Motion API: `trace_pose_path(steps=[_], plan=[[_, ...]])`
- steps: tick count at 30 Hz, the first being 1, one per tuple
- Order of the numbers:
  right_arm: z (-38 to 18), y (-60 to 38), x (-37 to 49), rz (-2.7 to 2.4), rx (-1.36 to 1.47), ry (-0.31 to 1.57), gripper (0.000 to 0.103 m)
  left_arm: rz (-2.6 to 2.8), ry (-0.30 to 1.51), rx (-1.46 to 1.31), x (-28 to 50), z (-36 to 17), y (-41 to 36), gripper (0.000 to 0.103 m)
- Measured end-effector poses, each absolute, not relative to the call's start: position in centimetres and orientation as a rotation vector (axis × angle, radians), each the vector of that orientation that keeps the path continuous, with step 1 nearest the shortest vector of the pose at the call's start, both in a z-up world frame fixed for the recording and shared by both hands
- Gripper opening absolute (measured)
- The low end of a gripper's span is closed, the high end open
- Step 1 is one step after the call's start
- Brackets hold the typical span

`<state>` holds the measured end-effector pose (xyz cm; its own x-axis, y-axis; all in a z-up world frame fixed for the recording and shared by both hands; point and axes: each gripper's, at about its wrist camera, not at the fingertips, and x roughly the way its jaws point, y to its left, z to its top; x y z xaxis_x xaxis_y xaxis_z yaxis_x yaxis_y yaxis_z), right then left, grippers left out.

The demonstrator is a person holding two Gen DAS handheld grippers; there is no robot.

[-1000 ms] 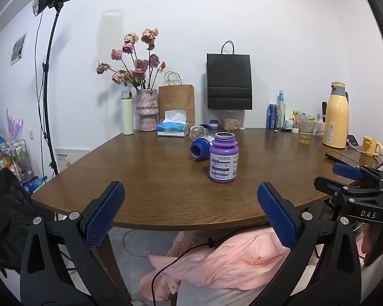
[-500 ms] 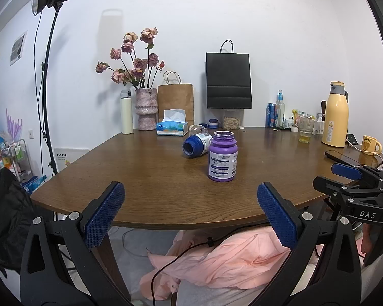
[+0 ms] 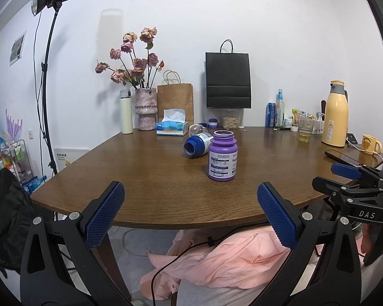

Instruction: Flip cup upright

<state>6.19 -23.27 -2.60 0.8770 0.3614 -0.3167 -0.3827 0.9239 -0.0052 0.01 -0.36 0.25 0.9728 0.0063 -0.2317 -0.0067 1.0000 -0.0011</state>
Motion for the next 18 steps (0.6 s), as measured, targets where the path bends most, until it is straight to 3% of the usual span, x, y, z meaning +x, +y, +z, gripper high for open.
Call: trace_pose_path(steps=[18], plan=[[-2.47, -23.20, 6.17, 0.388, -0.070, 0.317, 0.081, 0.008, 0.230, 0.000, 0.05, -0.14, -0.73, 0.103]])
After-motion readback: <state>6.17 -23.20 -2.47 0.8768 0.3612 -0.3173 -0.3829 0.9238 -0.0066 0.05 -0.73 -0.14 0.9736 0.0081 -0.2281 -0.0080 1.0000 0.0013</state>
